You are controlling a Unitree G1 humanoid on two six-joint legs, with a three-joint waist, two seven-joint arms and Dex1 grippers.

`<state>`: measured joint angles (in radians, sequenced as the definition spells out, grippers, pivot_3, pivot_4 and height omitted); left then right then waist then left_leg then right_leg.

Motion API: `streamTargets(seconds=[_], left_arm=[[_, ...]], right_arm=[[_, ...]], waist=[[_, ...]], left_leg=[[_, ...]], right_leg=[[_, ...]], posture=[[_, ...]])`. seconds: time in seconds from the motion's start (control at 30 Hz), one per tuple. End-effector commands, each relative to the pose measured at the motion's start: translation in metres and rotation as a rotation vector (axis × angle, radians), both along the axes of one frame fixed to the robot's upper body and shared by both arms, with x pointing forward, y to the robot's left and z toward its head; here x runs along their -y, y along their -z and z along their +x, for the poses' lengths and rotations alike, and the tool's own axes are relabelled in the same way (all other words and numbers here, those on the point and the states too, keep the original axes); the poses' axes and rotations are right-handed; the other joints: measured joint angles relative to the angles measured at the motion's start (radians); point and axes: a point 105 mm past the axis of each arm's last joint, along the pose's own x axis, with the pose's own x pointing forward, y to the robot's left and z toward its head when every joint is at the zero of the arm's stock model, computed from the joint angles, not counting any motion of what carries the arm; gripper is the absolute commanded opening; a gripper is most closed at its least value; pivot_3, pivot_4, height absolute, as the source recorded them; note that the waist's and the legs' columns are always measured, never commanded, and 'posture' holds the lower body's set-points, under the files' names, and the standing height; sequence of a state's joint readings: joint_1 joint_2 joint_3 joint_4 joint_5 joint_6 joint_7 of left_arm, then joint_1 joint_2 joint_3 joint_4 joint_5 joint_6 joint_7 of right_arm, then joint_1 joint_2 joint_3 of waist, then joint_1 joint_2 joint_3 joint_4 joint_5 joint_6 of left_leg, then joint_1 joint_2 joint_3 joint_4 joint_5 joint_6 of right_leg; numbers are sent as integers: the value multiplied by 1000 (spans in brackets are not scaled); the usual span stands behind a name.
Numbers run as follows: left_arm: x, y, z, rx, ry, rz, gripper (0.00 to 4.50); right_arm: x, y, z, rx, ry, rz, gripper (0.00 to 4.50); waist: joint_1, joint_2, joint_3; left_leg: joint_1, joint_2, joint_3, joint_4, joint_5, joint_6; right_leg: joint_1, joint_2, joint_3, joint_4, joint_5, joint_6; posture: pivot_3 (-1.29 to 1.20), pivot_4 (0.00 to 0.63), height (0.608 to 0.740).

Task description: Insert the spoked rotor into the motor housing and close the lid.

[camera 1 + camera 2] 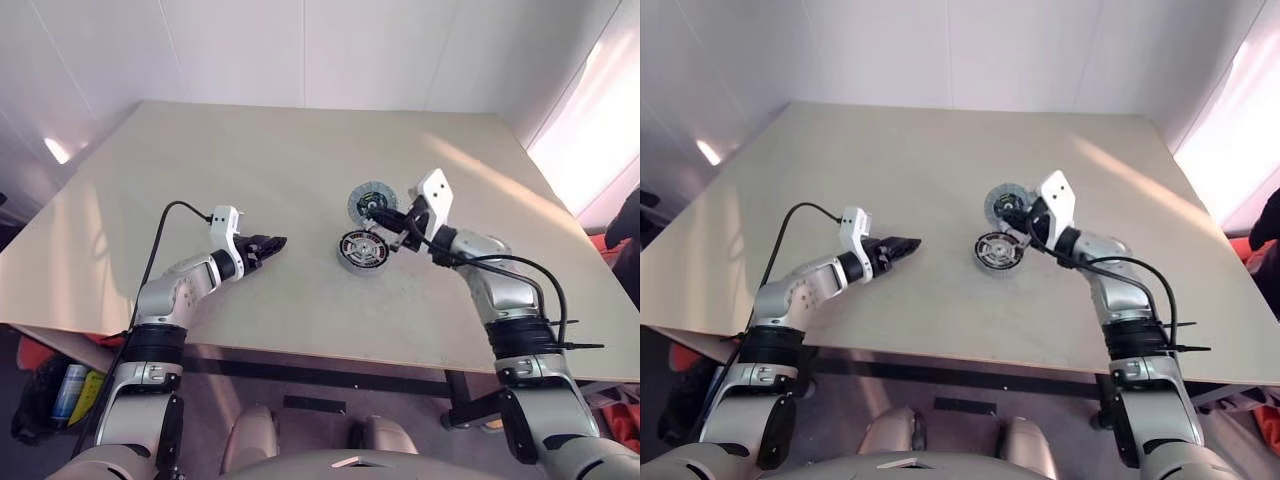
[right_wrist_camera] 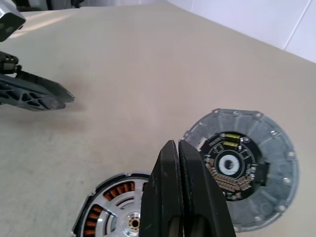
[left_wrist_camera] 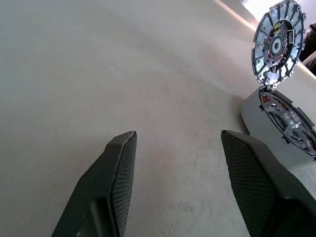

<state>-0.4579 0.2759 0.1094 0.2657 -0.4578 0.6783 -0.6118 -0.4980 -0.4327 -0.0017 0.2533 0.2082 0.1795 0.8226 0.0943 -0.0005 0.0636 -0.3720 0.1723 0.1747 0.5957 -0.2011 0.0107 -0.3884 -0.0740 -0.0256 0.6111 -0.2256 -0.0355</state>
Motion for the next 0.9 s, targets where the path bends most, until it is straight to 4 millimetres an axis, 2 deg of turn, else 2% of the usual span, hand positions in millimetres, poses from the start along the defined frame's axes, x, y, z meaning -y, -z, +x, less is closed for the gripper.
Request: streamTargets(seconds=[0.03,0.17,0.3,0.9], left_arm=[[2,-13,4,52,14,-5,2879],[1,-11,3,49,11,-7,2879],[2,-9,2,43,10,-9,2879],[-1,-13,4,54,5,-4,2879]], right_arm=[[21,3,4,28,53,-123,40],[50,20,8,7,128,-275,40],[64,26,9,3,151,-347,40],[58,36,4,-11,60,-440,40]], waist=[[2,0,0],[1,0,0],[-2,0,0],[-1,0,0]], left_leg=[[0,0,0,0,0,0],[0,0,0,0,0,0],[-1,0,0,0,0,0],[-1,0,0,0,-1,1]], right_leg=[[0,0,0,0,0,0],[0,0,0,-1,0,0],[0,0,0,-1,0,0],[0,0,0,-1,0,0]], posture=[[0,0,740],[0,0,740],[0,0,740],[0,0,740]])
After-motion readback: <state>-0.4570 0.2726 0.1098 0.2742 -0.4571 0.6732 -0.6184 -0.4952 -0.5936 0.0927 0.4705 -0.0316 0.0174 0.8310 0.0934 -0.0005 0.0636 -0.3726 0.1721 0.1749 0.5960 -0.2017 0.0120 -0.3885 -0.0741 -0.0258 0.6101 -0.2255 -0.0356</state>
